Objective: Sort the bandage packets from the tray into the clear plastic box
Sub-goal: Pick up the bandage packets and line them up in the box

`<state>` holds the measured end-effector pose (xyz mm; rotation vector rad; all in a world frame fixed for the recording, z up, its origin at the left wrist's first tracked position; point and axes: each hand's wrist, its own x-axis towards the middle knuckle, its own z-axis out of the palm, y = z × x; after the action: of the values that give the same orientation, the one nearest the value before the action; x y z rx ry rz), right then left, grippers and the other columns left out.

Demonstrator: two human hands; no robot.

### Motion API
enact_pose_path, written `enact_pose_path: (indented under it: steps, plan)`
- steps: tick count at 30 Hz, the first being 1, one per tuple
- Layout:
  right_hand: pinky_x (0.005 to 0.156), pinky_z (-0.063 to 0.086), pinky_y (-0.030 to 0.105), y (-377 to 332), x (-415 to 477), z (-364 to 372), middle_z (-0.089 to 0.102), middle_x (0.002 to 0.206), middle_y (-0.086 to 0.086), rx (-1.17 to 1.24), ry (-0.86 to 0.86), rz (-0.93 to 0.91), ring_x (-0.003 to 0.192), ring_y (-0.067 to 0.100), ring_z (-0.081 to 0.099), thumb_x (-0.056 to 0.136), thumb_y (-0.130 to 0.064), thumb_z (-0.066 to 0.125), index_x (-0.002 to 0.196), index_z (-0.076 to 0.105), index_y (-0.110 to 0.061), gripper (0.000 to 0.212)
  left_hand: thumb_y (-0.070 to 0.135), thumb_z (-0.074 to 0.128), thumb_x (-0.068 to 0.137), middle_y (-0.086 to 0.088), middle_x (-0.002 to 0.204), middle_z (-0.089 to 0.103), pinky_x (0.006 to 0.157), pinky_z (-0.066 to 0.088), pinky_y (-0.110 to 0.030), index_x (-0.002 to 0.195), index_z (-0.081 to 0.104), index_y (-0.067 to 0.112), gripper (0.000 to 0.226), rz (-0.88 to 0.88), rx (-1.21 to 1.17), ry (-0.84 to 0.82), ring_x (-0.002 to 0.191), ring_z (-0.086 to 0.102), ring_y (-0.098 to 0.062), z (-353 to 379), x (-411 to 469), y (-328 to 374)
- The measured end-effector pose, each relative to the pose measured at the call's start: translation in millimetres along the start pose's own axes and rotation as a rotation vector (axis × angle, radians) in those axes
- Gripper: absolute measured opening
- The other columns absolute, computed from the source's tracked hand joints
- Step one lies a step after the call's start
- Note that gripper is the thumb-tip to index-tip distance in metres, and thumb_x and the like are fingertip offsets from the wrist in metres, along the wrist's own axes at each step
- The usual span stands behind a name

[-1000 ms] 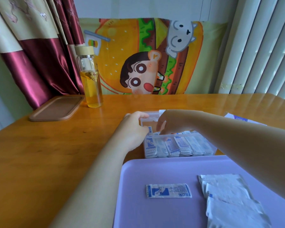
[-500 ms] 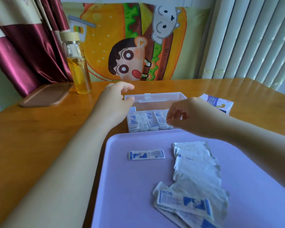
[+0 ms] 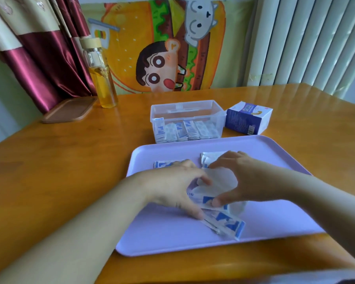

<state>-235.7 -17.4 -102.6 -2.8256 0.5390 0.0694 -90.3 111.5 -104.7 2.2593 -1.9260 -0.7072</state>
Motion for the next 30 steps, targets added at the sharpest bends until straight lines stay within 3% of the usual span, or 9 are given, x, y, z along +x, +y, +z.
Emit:
enact_pose_path:
  steps: [2, 4, 7, 15, 20, 24, 27, 30]
  plan:
    - [0.094, 0.035, 0.023, -2, -10, 3, 0.043, 0.125, -0.017, 0.026, 0.091, -0.053, 0.115, 0.005, 0.037, 0.062, -0.068, 0.067, 0.128, 0.047, -0.041, 0.074, 0.047, 0.076, 0.072, 0.012, 0.118, 0.037, 0.100, 0.037, -0.027, 0.129, 0.044, 0.041, 0.065, -0.008, -0.003, 0.030, 0.113, 0.039, -0.007, 6, -1, 2]
    - [0.082, 0.037, 0.017, -6, -20, 4, 0.047, 0.109, -0.024, 0.087, 0.130, -0.091, 0.098, -0.004, 0.043, 0.064, -0.063, 0.069, 0.114, 0.054, -0.045, 0.056, 0.046, 0.073, 0.075, 0.011, 0.112, 0.038, 0.096, 0.039, -0.026, 0.125, 0.048, 0.039, 0.057, 0.000, -0.006, 0.081, 0.108, 0.043, -0.008, 9, -1, 3]
    - [0.071, 0.042, 0.015, -11, -31, 6, 0.052, 0.093, -0.026, 0.114, 0.053, -0.088, 0.084, -0.006, 0.050, 0.065, -0.054, 0.073, 0.104, 0.056, -0.044, 0.043, 0.043, 0.072, 0.078, 0.010, 0.108, 0.041, 0.089, 0.041, -0.025, 0.116, 0.054, 0.037, 0.043, 0.003, -0.044, 0.134, 0.105, 0.046, -0.009, 10, -1, 5]
    - [0.055, 0.046, 0.013, 0, -9, 5, 0.058, 0.097, -0.018, 0.327, 0.013, 0.020, 0.068, 0.001, 0.058, 0.073, -0.030, 0.077, 0.096, 0.055, -0.040, 0.034, 0.042, 0.074, 0.076, 0.017, 0.100, 0.053, 0.073, 0.039, -0.013, 0.095, 0.055, 0.037, 0.027, -0.004, -0.170, 0.293, 0.091, 0.052, -0.002, 12, 8, -2]
    - [0.060, 0.043, 0.013, 6, -1, 4, 0.062, 0.099, -0.019, 0.466, 0.033, 0.055, 0.068, 0.000, 0.060, 0.072, -0.031, 0.078, 0.085, 0.062, -0.040, 0.023, 0.022, 0.078, 0.075, 0.017, 0.084, 0.062, 0.065, 0.044, -0.011, 0.098, 0.064, 0.025, 0.027, -0.007, -0.386, 0.374, 0.074, 0.058, 0.004, 8, 10, -10]
    - [0.058, 0.045, 0.011, 6, 1, 0, 0.067, 0.070, -0.019, 0.645, 0.057, 0.071, 0.060, -0.002, 0.057, 0.074, -0.027, 0.077, 0.079, 0.066, -0.028, 0.012, 0.013, 0.078, 0.076, 0.006, 0.085, 0.067, 0.069, 0.053, -0.022, 0.089, 0.064, 0.019, 0.021, -0.040, -0.472, 0.360, 0.074, 0.063, -0.006, 6, 13, -13]
    - [0.067, 0.051, 0.023, 6, 7, 0, 0.072, 0.086, 0.000, 0.666, 0.141, 0.103, 0.069, 0.008, 0.060, 0.074, -0.022, 0.077, 0.076, 0.063, -0.024, 0.015, 0.003, 0.071, 0.080, -0.002, 0.082, 0.070, 0.071, 0.058, -0.027, 0.086, 0.066, 0.009, 0.010, -0.030, -0.632, 0.332, 0.071, 0.069, -0.012, 5, 13, -12]
    - [0.070, 0.053, 0.033, 12, 12, 1, 0.071, 0.076, 0.000, 0.741, 0.165, 0.179, 0.070, 0.016, 0.063, 0.075, -0.022, 0.076, 0.088, 0.062, -0.023, 0.020, 0.010, 0.069, 0.083, -0.002, 0.086, 0.072, 0.068, 0.057, -0.024, 0.094, 0.067, 0.008, 0.012, -0.014, -0.691, 0.334, 0.073, 0.071, -0.014, 3, 11, -12]
